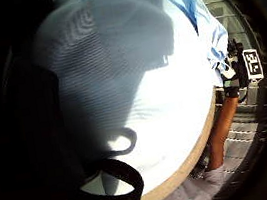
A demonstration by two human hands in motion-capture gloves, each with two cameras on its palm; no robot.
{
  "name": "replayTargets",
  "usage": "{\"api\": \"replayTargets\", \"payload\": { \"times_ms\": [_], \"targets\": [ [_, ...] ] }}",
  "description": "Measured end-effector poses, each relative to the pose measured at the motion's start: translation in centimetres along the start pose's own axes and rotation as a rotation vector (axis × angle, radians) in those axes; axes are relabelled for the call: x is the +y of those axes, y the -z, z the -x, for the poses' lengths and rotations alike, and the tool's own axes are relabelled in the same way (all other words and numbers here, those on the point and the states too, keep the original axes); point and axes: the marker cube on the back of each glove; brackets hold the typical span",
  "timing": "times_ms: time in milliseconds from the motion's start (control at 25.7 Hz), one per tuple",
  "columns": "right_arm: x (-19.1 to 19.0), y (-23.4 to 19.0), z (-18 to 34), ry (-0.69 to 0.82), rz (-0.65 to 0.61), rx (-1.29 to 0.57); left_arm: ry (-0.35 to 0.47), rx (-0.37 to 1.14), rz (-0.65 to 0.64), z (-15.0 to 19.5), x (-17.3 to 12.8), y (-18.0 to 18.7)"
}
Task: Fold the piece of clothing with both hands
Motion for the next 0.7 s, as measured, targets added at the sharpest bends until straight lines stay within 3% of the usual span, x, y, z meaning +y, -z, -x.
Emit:
{"api": "replayTargets", "payload": {
  "times_ms": [156, 234, 350, 428, 545, 701],
  "targets": [
    [0.2, 1.6, -0.1, -0.071, -0.072, -0.021, 0.008, -0.023, -0.025, 0.6, -0.5, 0.9],
    [-0.9, 3.0, 0.3, -0.083, -0.091, -0.122, 0.023, 0.003, -0.008, 1.3, -1.2, 1.3],
    [-4.3, 5.2, 3.8, 0.035, -0.113, -0.431, 0.06, 0.102, 0.047, 3.2, -2.9, 1.2],
    [-4.5, 7.6, 7.5, 0.133, -0.133, -0.526, 0.08, 0.164, 0.019, 4.3, -2.8, 3.0],
    [-2.3, 10.0, 14.6, 0.276, -0.154, -0.477, 0.111, 0.245, -0.096, 6.0, -1.2, 6.6],
    [1.7, 7.5, 24.6, 0.478, -0.163, -0.304, 0.163, 0.363, -0.209, 8.0, 1.1, 8.4]
  ]
}}
